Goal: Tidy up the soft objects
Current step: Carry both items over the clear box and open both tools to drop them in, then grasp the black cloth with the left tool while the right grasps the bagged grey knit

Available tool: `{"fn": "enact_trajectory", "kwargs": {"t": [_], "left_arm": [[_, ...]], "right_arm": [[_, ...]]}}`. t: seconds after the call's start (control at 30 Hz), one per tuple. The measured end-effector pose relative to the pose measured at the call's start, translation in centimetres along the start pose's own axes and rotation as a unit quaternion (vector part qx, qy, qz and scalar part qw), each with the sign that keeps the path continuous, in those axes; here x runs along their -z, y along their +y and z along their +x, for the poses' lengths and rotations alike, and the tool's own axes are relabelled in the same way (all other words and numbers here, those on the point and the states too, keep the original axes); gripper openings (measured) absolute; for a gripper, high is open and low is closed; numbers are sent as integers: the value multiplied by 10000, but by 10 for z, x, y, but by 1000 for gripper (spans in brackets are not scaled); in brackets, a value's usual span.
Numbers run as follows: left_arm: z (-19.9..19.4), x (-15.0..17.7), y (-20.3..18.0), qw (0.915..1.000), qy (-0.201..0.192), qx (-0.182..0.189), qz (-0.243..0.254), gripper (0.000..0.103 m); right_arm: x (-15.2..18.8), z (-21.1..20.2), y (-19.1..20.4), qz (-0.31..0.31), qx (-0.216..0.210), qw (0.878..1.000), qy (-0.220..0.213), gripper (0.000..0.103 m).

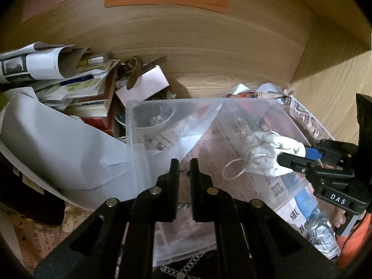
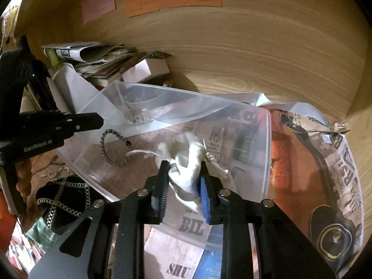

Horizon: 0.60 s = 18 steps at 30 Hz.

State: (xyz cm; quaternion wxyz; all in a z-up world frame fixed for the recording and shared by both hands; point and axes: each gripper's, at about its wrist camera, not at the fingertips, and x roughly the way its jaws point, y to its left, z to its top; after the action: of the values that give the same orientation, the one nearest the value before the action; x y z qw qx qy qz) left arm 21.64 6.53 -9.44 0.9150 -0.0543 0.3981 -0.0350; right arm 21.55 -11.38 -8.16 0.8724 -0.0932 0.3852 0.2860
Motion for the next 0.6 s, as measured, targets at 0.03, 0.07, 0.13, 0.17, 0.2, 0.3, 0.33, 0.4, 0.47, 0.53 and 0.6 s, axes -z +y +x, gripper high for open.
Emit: {"fn": "enact_trajectory", "kwargs": {"t": [0.03,0.07,0.13,0.17,0.2,0.3,0.33,0.4,0.47,0.53,0.6], "left_arm": [[-1,0,-1,10000,8,14,21,6],[-3,1,-2,10000,-4,34,46,6],[-8,1,-5,9999,-40,32,99,7],[-13,1,-7,9999,-86,39,139,10],[-16,2,-8,9998,-124,48,159,12],[-32,2,-11,9994,-284,70,205,23],[-38,3,-12,9991,-353,63,224,27],[-50,5,-14,9985,-489,39,257,34],[-64,7,-15,9977,-632,29,254,47],[-78,9,-16,9967,-780,-10,217,60],[-90,13,-18,9954,-932,-68,193,69]], "right_arm": [[0,-1,0,-2,14,10000,-11,26],[0,-3,0,-2,28,10000,-36,28],[-1,-8,0,-3,52,9999,-110,32],[-2,-11,0,-4,78,9998,-159,36],[-2,-16,1,-11,128,9996,-233,39],[-4,-33,2,-44,240,9986,-480,51],[-5,-38,3,-44,271,9980,-561,56],[-4,-55,3,-35,333,9963,-789,61],[-3,-69,3,-2,360,9946,-977,71],[0,-87,4,32,394,9919,-1207,77],[4,-101,7,34,458,9893,-1385,82]]}}
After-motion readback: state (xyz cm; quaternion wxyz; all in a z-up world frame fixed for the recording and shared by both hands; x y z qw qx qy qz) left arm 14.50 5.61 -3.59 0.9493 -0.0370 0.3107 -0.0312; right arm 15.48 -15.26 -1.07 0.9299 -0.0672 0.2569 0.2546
